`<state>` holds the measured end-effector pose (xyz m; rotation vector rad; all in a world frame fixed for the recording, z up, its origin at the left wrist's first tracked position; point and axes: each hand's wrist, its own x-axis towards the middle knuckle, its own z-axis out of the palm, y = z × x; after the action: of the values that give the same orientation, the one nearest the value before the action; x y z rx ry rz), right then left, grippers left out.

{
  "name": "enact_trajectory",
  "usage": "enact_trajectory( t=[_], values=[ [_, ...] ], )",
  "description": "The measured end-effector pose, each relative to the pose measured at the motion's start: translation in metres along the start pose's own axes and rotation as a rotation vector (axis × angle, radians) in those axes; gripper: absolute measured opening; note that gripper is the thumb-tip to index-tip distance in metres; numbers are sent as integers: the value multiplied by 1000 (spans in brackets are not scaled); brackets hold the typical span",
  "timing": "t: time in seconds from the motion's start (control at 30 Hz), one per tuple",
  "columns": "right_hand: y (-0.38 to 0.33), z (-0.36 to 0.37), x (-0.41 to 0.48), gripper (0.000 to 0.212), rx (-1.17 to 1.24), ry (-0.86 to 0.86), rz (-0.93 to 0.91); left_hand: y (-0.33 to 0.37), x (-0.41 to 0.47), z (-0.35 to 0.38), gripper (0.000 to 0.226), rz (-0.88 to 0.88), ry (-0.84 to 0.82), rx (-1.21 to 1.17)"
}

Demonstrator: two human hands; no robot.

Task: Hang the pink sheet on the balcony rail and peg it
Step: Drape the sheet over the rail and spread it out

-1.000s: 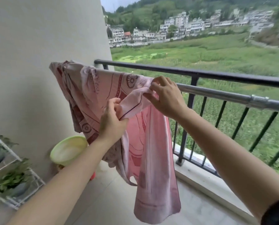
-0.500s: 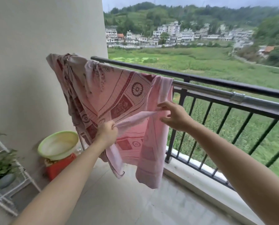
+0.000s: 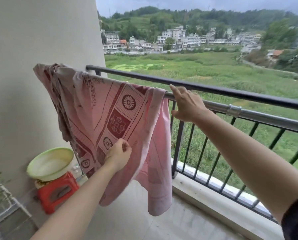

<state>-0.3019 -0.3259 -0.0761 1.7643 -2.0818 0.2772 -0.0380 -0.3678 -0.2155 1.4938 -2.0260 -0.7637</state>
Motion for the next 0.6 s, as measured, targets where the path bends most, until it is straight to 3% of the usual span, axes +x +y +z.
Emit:
enact_trajectory(
  t=[0.07,0.2,0.33,0.4,0.5,0.6],
  values=[
    [7,4,9,96,-34,-11,-21,22,7,12,29,17,14,-86],
    [14,6,30,92,-19,-38,-74,64,16,31,79,36,11,-35],
    [17,0,51,66,253,-168,-178,92,33,52,97,-2,26,-32],
    [19,-4,60,60,349,-237,-228,102,46,60,88,-57,40,-80],
    [21,-4,69,63,348,-272,-313,108,55,64,25,-23,163,-119],
    [18,3,75,64,341,-227,-388,110,48,46,21,107,360,-77]
  ],
)
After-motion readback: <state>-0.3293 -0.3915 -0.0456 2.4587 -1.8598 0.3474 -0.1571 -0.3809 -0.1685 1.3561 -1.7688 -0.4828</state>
